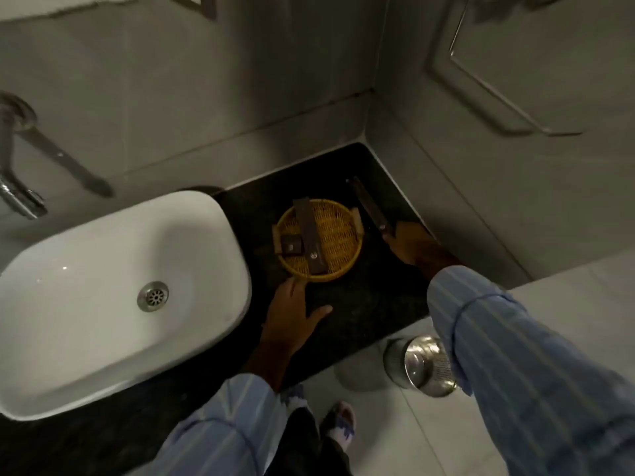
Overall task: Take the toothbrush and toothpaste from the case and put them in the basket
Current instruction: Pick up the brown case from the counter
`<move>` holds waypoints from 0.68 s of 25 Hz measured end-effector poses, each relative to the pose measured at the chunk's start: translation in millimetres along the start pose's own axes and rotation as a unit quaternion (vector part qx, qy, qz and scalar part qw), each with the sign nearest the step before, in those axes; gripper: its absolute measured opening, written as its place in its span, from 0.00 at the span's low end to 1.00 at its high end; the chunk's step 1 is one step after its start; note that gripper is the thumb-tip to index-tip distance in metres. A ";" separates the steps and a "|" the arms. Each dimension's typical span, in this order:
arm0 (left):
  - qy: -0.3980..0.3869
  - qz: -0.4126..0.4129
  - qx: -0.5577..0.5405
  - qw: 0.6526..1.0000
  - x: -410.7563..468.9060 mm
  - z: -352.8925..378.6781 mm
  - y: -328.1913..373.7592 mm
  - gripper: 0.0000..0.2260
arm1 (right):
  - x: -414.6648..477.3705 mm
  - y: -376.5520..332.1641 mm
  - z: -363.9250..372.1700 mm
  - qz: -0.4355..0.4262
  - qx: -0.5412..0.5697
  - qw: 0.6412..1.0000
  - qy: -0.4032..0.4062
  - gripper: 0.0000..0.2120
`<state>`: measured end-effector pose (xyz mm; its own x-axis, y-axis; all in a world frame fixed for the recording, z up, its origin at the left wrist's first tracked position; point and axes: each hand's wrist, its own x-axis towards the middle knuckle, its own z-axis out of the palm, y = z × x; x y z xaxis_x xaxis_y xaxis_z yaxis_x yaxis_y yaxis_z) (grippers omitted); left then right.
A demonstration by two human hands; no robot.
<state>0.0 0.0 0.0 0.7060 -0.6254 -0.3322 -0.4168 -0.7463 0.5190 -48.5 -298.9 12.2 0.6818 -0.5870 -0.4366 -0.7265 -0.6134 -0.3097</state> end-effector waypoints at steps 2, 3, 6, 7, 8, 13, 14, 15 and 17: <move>-0.021 -0.010 0.059 0.998 -3.6 16.2 -11.8 0.38 | 7.5 -0.6 7.0 0.022 -0.008 0.999 0.027 0.24; -0.028 -0.005 0.099 0.995 -6.2 27.0 -21.7 0.38 | 14.0 -0.5 14.3 0.027 -0.019 0.999 0.043 0.25; -0.021 0.037 0.203 0.978 -11.4 44.1 -36.4 0.39 | 23.7 -8.8 28.5 0.023 -0.044 0.996 0.072 0.24; -0.015 0.042 0.223 0.974 -11.0 46.3 -38.2 0.39 | 27.2 -11.0 30.7 0.026 -0.041 0.996 0.079 0.23; -0.012 0.047 0.235 0.971 -12.0 47.6 -39.3 0.40 | 28.8 -13.2 31.5 0.034 -0.034 0.995 0.084 0.21; -0.029 0.048 0.233 0.971 -12.8 43.6 -36.0 0.40 | 20.9 -11.0 26.1 0.092 0.026 0.991 0.094 0.13; -0.024 0.054 0.220 0.974 -12.3 40.2 -34.2 0.39 | 16.6 -8.9 21.4 0.099 0.027 0.990 0.093 0.12; -0.016 0.062 0.204 0.977 -11.7 35.3 -31.8 0.39 | 12.1 -7.7 15.9 0.103 0.025 0.990 0.095 0.12; 0.010 0.079 0.167 0.983 -9.8 21.2 -23.9 0.37 | 2.5 -7.1 2.5 0.097 0.008 0.990 0.098 0.12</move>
<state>-9.1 19.1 -25.9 0.6267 -0.7380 -0.2502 -0.6851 -0.6749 0.2744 -41.8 -294.7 11.1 0.5313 -0.7853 -0.3179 -0.8459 -0.4711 -0.2500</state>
